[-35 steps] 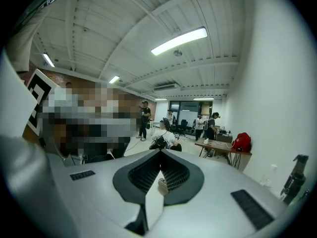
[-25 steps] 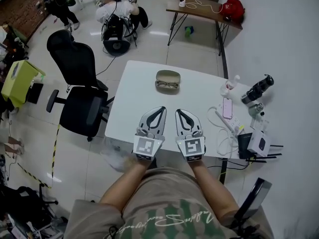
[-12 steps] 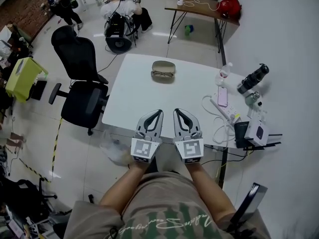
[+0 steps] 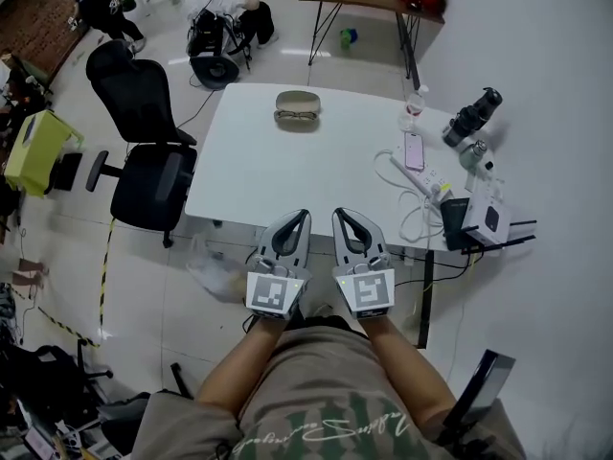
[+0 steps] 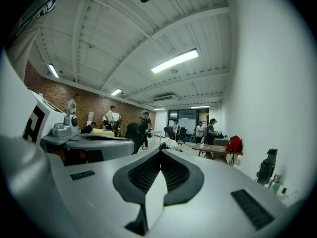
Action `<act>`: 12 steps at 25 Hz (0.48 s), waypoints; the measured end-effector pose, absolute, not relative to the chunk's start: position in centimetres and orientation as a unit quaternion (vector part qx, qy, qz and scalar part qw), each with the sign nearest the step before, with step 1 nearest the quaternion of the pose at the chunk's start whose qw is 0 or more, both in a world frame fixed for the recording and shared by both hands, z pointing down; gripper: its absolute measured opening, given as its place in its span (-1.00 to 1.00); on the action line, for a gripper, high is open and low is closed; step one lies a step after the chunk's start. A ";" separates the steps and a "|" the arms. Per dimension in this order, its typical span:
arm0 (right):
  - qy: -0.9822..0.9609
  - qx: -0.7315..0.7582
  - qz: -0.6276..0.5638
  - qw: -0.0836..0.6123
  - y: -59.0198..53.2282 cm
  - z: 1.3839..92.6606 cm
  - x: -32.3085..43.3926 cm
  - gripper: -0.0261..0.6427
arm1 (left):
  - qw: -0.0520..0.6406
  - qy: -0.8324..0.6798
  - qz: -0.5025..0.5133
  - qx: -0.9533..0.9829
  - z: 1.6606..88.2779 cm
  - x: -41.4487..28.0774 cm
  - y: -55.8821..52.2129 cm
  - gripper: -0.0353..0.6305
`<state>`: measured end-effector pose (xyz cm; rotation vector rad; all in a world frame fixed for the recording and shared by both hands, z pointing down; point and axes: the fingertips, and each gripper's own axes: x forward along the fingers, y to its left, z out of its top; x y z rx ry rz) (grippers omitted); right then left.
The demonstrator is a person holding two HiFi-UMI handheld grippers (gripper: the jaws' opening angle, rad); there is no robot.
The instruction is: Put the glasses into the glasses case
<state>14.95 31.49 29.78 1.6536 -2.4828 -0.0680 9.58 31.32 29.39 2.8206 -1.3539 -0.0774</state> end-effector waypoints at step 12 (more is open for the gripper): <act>-0.819 0.570 0.011 0.066 34.9 28.4 12.7 -0.89 | 0.011 -0.434 -0.028 0.900 28.7 6.4 34.7 -0.88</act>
